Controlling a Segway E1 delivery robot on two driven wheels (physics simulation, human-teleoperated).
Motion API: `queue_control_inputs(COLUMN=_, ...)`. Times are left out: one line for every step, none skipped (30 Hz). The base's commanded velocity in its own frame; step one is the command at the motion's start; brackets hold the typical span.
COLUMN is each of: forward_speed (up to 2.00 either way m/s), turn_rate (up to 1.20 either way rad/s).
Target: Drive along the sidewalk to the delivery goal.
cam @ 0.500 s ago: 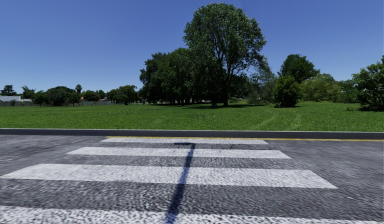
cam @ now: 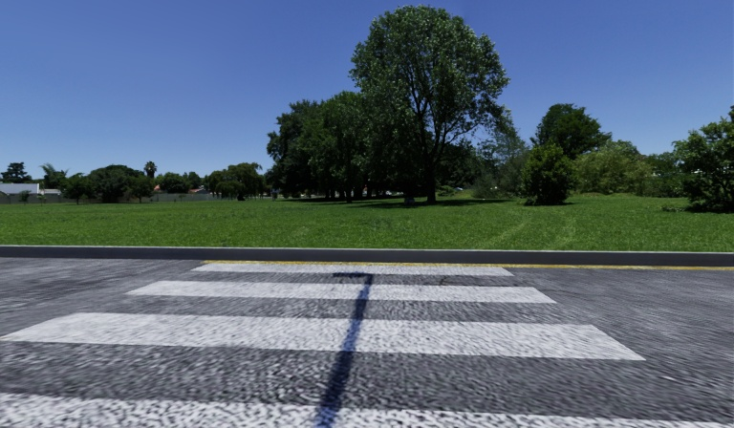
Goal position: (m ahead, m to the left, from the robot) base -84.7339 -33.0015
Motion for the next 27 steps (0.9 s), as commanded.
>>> queue_control_inputs(forward_speed=0.0, turn_rate=0.0)
queue_control_inputs(forward_speed=0.0, turn_rate=0.0)
queue_control_inputs(forward_speed=0.0, turn_rate=0.0)
queue_control_inputs(forward_speed=0.0, turn_rate=0.0)
queue_control_inputs(forward_speed=0.0, turn_rate=0.0)
queue_control_inputs(forward_speed=0.0, turn_rate=0.0)
queue_control_inputs(forward_speed=0.0, turn_rate=0.0)
queue_control_inputs(forward_speed=0.0, turn_rate=0.0)
queue_control_inputs(forward_speed=0.0, turn_rate=0.0)
queue_control_inputs(forward_speed=0.0, turn_rate=0.0)
queue_control_inputs(forward_speed=0.0, turn_rate=0.0)
queue_control_inputs(forward_speed=0.0, turn_rate=0.0)
queue_control_inputs(forward_speed=0.0, turn_rate=0.0)
queue_control_inputs(forward_speed=0.0, turn_rate=0.0)
queue_control_inputs(forward_speed=0.0, turn_rate=0.0)
queue_control_inputs(forward_speed=0.11, turn_rate=0.0)
queue_control_inputs(forward_speed=0.32, turn_rate=0.03)
queue_control_inputs(forward_speed=0.63, turn_rate=0.29)
queue_control_inputs(forward_speed=0.76, turn_rate=0.39)
queue_control_inputs(forward_speed=0.76, turn_rate=0.39)
queue_control_inputs(forward_speed=0.88, turn_rate=0.51)
queue_control_inputs(forward_speed=0.96, turn_rate=0.56)
queue_control_inputs(forward_speed=1.0, turn_rate=0.57)
queue_control_inputs(forward_speed=1.02, turn_rate=0.58)
queue_control_inputs(forward_speed=1.02, turn_rate=0.58)
queue_control_inputs(forward_speed=1.04, turn_rate=0.58)
queue_control_inputs(forward_speed=1.05, turn_rate=0.58)
